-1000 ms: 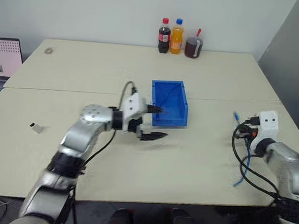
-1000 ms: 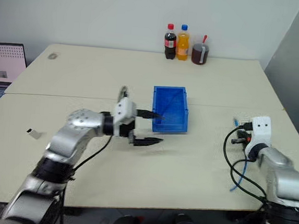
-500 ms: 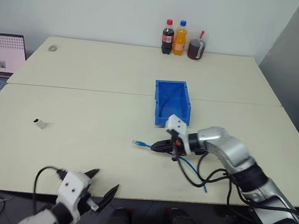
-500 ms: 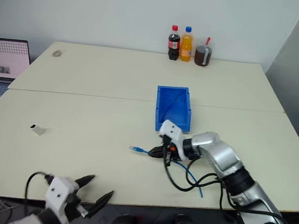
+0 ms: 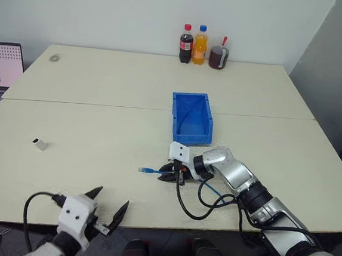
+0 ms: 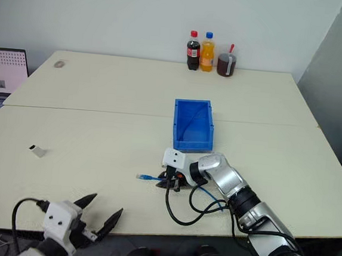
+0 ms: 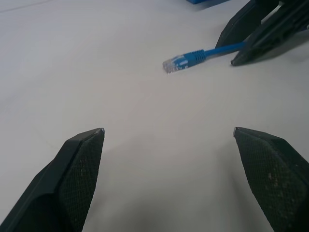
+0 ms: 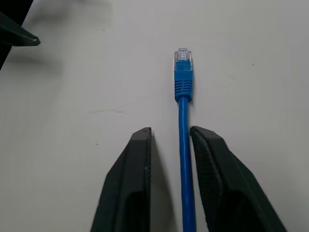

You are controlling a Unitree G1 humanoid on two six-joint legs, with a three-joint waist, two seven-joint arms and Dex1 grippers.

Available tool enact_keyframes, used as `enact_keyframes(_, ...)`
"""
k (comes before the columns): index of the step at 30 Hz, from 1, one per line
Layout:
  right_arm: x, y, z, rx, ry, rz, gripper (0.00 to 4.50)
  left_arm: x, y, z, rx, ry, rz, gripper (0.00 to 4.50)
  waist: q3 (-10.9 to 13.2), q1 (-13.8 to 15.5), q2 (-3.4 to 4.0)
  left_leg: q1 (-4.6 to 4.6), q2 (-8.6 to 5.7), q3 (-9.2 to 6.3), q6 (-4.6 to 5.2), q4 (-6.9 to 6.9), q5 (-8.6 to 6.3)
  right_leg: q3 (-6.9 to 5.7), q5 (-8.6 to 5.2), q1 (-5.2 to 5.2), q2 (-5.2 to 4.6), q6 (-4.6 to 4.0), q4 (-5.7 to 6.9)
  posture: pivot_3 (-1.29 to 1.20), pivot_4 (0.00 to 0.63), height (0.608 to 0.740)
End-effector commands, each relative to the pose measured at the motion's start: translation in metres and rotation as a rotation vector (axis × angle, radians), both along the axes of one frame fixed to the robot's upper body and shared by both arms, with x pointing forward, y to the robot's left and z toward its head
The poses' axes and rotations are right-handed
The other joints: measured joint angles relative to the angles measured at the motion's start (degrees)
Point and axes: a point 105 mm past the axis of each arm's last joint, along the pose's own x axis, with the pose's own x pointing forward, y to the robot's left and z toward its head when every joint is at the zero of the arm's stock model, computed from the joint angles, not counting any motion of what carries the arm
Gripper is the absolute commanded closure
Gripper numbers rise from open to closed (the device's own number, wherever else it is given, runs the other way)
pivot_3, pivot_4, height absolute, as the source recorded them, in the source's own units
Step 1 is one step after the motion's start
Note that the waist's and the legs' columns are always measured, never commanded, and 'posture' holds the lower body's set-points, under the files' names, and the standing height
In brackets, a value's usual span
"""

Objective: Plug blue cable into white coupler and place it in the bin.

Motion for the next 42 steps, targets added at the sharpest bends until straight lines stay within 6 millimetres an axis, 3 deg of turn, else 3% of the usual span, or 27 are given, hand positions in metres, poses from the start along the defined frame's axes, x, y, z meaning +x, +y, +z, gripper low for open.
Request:
enact_keyframes(1,0.004,-0.037,0.009,0.025,0.024,-0.172,2.08,0.028,0.002,0.016,0.047,-0.026,-0.147,0.00,0.1,1.3,0.12,-0.05,-0.08,-0.08,0.00,0.03,0.01,-0.02,-0.04,0.01,-0.06,-0.01,0.03,0.00,0.150,0.740)
enact_keyframes(4,-0.006,-0.065,0.022,0.093,-0.013,-0.330,1.37,0.057,0.001,0.012,0.098,0.030,-0.348,0.00,0.0,2.9,0.10,-0.13,-0.13,-0.01,-0.02,0.04,0.00,-0.10,-0.06,-0.02,-0.09,0.08,-0.07,0.00,0.150,0.740)
enact_keyframes(10,-0.036,-0.093,0.052,0.223,-0.018,-0.488,0.03,0.101,-0.011,0.016,0.178,0.107,-0.679,0.00,0.0,2.5,0.03,-0.96,-0.10,0.01,-0.09,0.11,-0.03,-0.11,0.22,-0.44,-0.01,0.57,-0.08,0.00,0.150,0.740)
enact_keyframes(14,-0.053,-0.104,0.057,0.218,0.000,-0.509,0.03,0.120,-0.020,0.000,0.302,0.199,-0.888,0.00,0.0,2.4,0.06,-0.91,-0.06,-0.09,-0.08,0.06,-0.04,-0.19,0.19,-0.39,0.09,0.53,-0.05,0.00,0.150,0.740)
enact_keyframes(18,-0.045,-0.118,0.050,0.167,-0.030,-0.619,0.03,0.130,-0.023,-0.015,0.415,0.254,-1.044,0.00,0.0,2.7,0.07,-0.86,-0.10,-0.09,-0.07,0.12,-0.03,-0.19,0.20,-0.30,0.09,0.55,-0.07,0.00,0.150,0.740)
enact_keyframes(24,-0.034,-0.137,0.054,0.163,-0.068,-0.773,0.03,0.129,-0.013,-0.021,0.457,0.303,-1.148,0.00,-0.2,2.4,0.14,-0.81,-0.10,-0.02,-0.04,0.18,-0.01,-0.08,0.27,-0.25,0.08,0.66,-0.06,0.00,0.150,0.740)
enact_keyframes(25,-0.034,-0.139,0.054,0.159,-0.073,-0.784,0.00,0.127,-0.011,-0.023,0.463,0.315,-1.158,0.37,-0.2,2.2,0.17,-0.81,-0.09,-0.04,-0.04,0.17,-0.01,-0.09,0.26,-0.25,0.10,0.66,-0.05,0.00,0.150,0.740)
enact_keyframes(37,-0.034,-0.142,0.056,0.169,-0.064,-0.787,0.00,0.111,0.019,-0.034,0.485,0.437,-1.158,2.96,-0.7,0.5,0.70,-0.40,-0.07,-0.06,0.03,0.11,0.03,-0.01,0.21,-0.10,0.18,0.57,0.31,0.00,0.150,0.740)
enact_keyframes(42,-0.025,-0.148,0.056,0.154,-0.072,-0.783,0.00,0.108,0.030,-0.042,0.508,0.483,-1.129,3.98,-0.9,0.0,0.74,0.59,-0.05,-0.12,0.05,-0.04,0.03,-0.01,-0.11,0.79,0.16,0.03,0.32,0.00,0.150,0.740)
